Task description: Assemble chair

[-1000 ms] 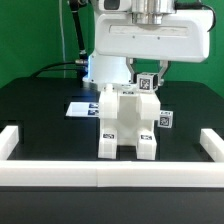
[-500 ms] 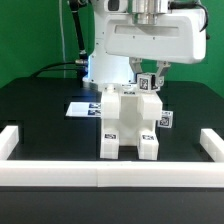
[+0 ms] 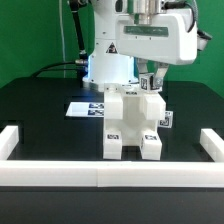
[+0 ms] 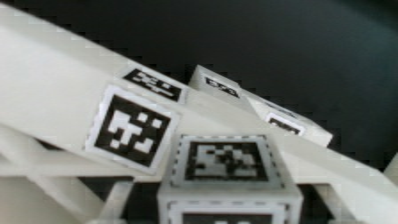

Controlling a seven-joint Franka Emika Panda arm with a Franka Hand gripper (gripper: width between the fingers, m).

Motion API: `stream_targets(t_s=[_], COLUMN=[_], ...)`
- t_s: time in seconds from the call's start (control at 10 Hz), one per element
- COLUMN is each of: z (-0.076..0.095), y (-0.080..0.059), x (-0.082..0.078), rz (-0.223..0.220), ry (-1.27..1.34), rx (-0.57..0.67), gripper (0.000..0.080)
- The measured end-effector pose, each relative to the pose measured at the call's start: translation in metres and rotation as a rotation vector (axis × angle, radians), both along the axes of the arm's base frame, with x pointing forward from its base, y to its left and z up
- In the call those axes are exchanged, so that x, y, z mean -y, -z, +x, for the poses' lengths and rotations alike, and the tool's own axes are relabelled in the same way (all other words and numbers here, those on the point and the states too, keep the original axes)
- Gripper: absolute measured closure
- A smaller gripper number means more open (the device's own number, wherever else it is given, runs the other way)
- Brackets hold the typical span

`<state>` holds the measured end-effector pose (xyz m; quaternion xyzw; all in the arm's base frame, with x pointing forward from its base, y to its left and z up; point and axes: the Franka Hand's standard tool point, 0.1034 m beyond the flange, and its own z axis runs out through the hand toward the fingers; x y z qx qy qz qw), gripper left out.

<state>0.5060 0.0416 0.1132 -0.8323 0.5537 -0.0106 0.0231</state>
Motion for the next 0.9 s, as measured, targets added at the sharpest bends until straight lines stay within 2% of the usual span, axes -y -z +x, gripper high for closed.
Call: stream_targets(t_s=[0.2,0.3,0.4,0.5,0.9], z=[-0.0004,-0.0004,-0.0002,-0.0002,0.0002], y=[0.0004,0.0004,0.0003,0.0003,0.0003], x=[0.0001,0.0,-0.0001,0.0,-0.0002], rz=[-0.002,-0.003,-0.004,-0.009,-0.024], ry=[-0.029,-0.069,-0.089,-0.179,-0.504], rx=[-0.001,-0.002,-0.001,0.001,0.011], gripper=[0.0503,0.0328,0.0328,0.0185,0.0151])
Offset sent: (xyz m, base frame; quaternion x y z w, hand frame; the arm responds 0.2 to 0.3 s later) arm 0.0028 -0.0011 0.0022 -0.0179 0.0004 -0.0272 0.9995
